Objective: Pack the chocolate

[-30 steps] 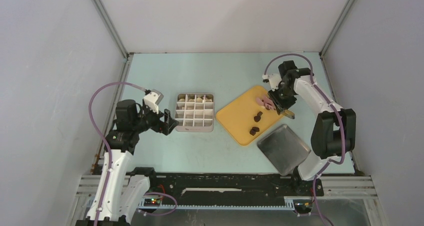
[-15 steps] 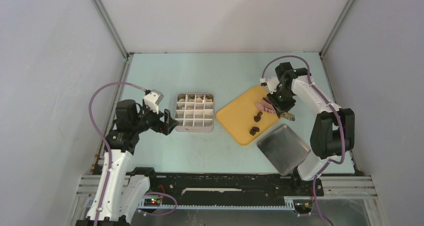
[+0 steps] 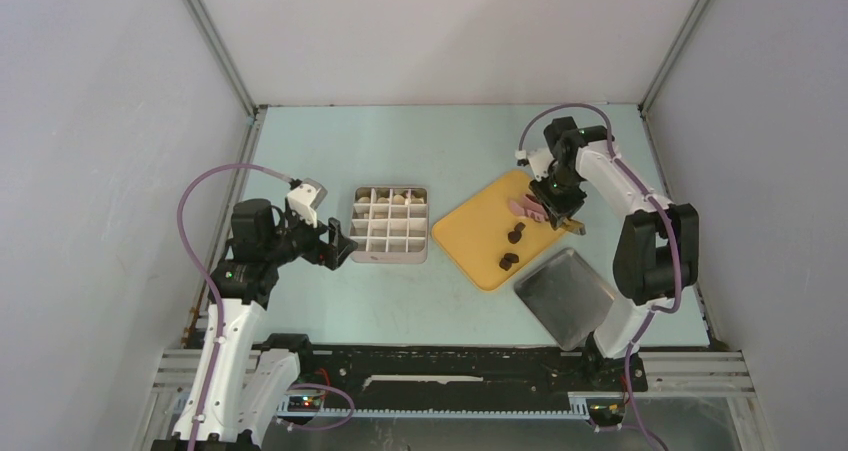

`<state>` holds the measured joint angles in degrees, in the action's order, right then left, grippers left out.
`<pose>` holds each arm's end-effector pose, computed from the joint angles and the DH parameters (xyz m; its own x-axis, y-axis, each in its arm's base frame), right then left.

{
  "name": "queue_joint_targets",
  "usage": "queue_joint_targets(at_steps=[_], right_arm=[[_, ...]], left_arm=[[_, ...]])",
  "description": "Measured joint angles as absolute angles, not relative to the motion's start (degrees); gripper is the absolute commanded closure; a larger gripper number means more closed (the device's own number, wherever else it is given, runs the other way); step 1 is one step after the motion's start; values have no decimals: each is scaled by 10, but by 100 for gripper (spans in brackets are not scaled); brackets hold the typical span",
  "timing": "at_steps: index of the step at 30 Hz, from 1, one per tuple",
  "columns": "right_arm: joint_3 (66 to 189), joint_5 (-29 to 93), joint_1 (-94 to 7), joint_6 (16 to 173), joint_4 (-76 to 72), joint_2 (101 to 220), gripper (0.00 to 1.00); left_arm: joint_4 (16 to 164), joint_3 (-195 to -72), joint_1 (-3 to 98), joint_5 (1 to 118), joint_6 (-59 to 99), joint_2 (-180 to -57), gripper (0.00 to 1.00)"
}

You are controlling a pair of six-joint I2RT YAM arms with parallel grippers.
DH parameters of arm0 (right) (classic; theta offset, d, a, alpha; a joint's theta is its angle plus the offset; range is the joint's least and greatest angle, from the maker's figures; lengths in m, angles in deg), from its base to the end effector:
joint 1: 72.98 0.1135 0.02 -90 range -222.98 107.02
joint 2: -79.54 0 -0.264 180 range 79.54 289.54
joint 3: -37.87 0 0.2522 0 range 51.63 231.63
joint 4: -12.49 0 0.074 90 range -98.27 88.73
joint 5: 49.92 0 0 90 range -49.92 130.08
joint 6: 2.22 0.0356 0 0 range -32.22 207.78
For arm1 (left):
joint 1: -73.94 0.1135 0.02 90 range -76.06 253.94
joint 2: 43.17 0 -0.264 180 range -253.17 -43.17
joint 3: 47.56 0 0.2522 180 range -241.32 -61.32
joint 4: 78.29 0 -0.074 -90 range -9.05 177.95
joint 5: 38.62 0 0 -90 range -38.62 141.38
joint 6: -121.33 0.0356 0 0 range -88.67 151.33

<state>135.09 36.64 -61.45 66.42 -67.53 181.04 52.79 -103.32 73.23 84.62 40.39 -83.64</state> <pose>0.3278 0.0691 0.2444 -0.8332 -0.5410 -0.1142 -0.5464 0.8373 0.0194 0.1486 -0.0214 0.2939 -0.4734 0.1376 -0.8700 0.5481 0.8192 -0.1687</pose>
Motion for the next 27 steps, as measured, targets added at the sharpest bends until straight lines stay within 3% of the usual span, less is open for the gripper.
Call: queue_joint_targets(at_steps=[10,16,21,27], right_arm=[[1395,274,-566,663,-698,1771,87],[1495,203,-499,663,-711,1805,87],[1563,203,-445,664,-713,1880,86],[1550,241,-428,664,-714,1894,80]], left_arm=[[528,-1033,732,846,404,-838,13],[529,-1033,732,846,404,-840,13],[528,-1033,732,846,404,-840,13],[528,-1033,732,846,404,-839,13]])
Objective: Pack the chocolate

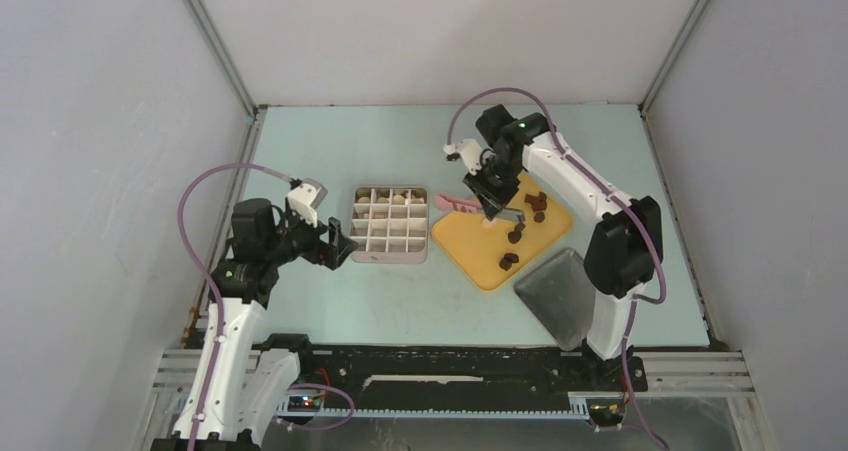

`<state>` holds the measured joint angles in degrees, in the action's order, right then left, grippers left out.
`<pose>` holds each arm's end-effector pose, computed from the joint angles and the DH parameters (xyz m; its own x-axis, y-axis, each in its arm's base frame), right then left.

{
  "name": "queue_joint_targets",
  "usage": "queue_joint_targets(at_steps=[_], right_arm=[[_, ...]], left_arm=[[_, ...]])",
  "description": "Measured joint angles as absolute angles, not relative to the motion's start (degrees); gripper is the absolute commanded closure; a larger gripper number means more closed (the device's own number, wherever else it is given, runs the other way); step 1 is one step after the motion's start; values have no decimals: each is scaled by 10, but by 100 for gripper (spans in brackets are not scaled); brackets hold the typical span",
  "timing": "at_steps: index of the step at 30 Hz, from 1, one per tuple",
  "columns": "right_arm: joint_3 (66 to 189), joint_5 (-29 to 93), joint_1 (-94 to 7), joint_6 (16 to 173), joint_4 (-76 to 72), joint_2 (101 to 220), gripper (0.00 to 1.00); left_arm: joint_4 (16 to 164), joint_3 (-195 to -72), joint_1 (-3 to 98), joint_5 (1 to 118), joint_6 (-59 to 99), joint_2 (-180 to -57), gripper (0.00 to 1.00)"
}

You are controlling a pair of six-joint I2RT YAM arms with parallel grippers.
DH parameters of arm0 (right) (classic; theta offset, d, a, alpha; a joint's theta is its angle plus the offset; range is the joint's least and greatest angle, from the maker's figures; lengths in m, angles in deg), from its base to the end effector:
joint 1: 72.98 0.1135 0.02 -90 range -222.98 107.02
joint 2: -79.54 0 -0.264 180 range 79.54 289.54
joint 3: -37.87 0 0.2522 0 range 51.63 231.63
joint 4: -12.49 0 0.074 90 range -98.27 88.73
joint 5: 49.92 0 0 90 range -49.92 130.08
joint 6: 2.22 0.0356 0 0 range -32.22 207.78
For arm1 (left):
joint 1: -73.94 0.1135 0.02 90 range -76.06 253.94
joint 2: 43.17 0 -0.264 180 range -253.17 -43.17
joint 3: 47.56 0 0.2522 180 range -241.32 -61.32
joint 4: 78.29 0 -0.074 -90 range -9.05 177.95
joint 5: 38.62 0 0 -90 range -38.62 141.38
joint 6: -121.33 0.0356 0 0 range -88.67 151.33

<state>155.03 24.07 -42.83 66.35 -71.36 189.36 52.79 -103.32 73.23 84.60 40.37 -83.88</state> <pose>0.3279 0.2018 0.2888 -0.5860 -0.7465 -0.3151 -0.8084 0.5652 0.1644 0.1493 -0.0214 0.2933 -0.4772 0.1374 -0.8680 0.5470 0.8195 -0.1711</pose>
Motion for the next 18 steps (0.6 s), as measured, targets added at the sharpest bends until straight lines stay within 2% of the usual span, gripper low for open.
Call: queue_joint_targets(at_steps=[9,18], right_arm=[[1396,311,-516,636,-706,1797,68],[1380,322,-538,622,-699,1779,65]], left_arm=[[528,-1033,732,846,404,-850,13],[528,-1033,732,846,404,-852,13]])
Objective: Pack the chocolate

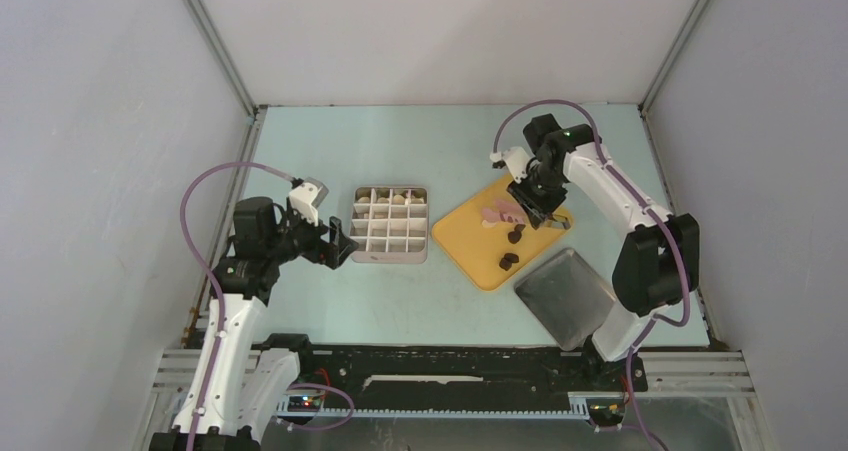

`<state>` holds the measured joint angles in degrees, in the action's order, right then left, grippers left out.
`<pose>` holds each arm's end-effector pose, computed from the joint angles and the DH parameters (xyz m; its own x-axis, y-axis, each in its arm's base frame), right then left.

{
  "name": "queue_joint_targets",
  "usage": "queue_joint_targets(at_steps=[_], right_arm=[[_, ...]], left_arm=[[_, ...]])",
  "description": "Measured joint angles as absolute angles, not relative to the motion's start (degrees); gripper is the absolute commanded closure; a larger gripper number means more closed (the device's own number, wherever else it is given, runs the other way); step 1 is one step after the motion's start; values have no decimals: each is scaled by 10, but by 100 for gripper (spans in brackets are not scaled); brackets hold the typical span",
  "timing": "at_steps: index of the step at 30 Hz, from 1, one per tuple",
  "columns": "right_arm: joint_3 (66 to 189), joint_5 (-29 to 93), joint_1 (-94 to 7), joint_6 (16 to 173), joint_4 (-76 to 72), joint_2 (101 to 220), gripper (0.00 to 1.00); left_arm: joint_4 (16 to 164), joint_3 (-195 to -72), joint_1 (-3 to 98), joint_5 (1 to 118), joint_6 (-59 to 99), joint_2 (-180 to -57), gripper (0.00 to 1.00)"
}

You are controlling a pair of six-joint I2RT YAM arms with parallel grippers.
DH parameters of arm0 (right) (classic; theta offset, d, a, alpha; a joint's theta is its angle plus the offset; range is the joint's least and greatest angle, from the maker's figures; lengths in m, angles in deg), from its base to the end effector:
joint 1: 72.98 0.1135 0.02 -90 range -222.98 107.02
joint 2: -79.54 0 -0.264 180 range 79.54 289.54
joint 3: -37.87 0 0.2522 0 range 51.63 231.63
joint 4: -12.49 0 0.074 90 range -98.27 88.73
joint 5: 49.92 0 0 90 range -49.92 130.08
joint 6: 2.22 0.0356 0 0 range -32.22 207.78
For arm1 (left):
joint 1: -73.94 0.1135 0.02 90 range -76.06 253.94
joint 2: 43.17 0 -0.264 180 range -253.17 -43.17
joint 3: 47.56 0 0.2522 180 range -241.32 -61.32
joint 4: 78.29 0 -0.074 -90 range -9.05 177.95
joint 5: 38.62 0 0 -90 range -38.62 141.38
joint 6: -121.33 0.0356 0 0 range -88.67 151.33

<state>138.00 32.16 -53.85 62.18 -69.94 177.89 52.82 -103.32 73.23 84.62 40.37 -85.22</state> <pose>0.3084 0.1122 0.2747 -0.6913 -0.6928 -0.2053 -0.7146 0.6976 0.0524 0.1535 -0.0214 0.2903 -0.4969 0.1376 -0.8568 0.5432 0.8193 -0.1835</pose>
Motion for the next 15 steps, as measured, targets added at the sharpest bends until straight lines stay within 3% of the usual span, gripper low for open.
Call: queue_joint_targets(at_steps=[15], right_arm=[[1380,292,-539,622,-697,1820,68]], left_arm=[[528,-1033,732,846,404,-850,13]])
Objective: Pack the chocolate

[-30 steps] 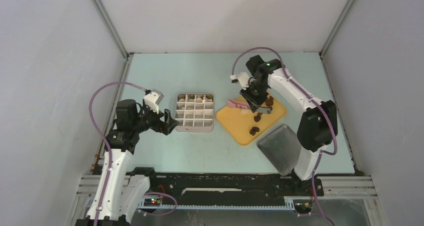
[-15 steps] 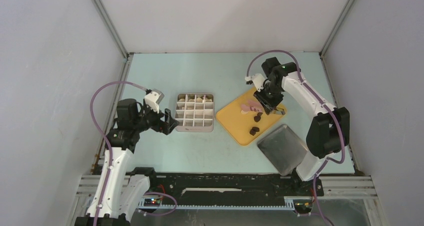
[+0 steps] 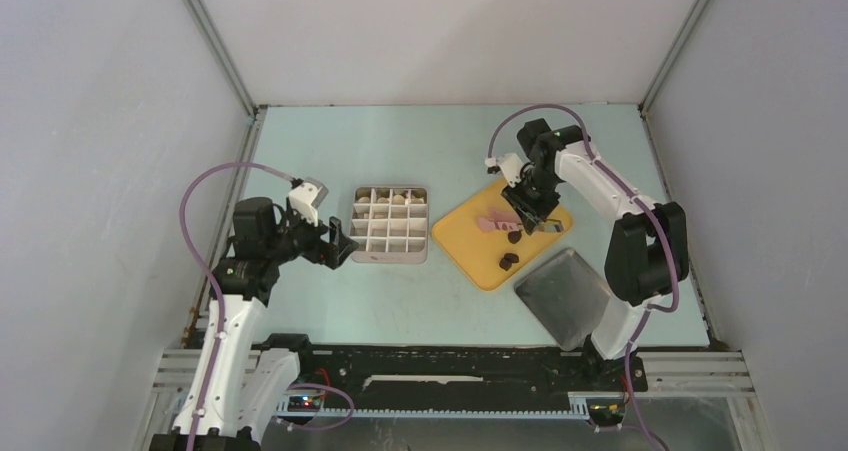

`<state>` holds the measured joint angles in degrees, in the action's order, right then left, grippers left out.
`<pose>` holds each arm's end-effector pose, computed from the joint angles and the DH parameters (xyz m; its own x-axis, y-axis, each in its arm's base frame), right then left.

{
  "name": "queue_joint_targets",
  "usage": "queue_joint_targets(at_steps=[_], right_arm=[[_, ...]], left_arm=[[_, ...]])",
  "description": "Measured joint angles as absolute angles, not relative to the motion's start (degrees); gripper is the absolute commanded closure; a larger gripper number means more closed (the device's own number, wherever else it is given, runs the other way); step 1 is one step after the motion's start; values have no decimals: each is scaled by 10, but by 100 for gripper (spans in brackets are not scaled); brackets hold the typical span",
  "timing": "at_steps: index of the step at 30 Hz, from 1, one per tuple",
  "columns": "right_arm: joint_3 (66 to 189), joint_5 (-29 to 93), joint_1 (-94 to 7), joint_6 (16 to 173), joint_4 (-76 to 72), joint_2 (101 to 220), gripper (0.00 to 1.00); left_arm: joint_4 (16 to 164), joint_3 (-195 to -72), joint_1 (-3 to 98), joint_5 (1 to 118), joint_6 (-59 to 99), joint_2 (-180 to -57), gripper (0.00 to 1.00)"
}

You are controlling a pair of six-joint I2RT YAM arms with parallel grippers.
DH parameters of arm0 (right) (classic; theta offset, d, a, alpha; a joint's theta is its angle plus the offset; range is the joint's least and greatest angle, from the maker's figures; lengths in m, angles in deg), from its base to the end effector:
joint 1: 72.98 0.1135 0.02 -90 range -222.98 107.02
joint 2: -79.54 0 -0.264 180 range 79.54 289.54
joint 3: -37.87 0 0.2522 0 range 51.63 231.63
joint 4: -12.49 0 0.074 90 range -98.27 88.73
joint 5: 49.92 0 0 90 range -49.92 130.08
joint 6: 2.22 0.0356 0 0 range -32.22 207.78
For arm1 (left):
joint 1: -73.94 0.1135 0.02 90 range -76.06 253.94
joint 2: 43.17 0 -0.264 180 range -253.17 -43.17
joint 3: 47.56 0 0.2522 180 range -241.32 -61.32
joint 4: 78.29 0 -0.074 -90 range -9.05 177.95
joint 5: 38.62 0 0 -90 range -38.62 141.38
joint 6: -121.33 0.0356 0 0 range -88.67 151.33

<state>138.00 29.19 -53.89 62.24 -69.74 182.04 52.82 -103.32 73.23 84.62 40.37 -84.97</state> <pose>0.3185 0.1174 0.2523 -0.7032 -0.6914 -0.1660 -0.7106 0.6917 0.1291 0.1528 -0.0214 0.2909 -0.4932 0.1375 -0.8590 0.5440 0.8193 -0.1811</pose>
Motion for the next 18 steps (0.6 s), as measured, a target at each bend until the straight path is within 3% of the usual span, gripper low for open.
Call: queue_joint_targets(at_steps=[7,18], right_arm=[[1380,284,-538,623,-704,1823,84],[1462,241,-496,634,-725,1807,86]], left_arm=[[528,-1033,732,846,404,-847,13],[528,-1033,732,847,404,-845,13]])
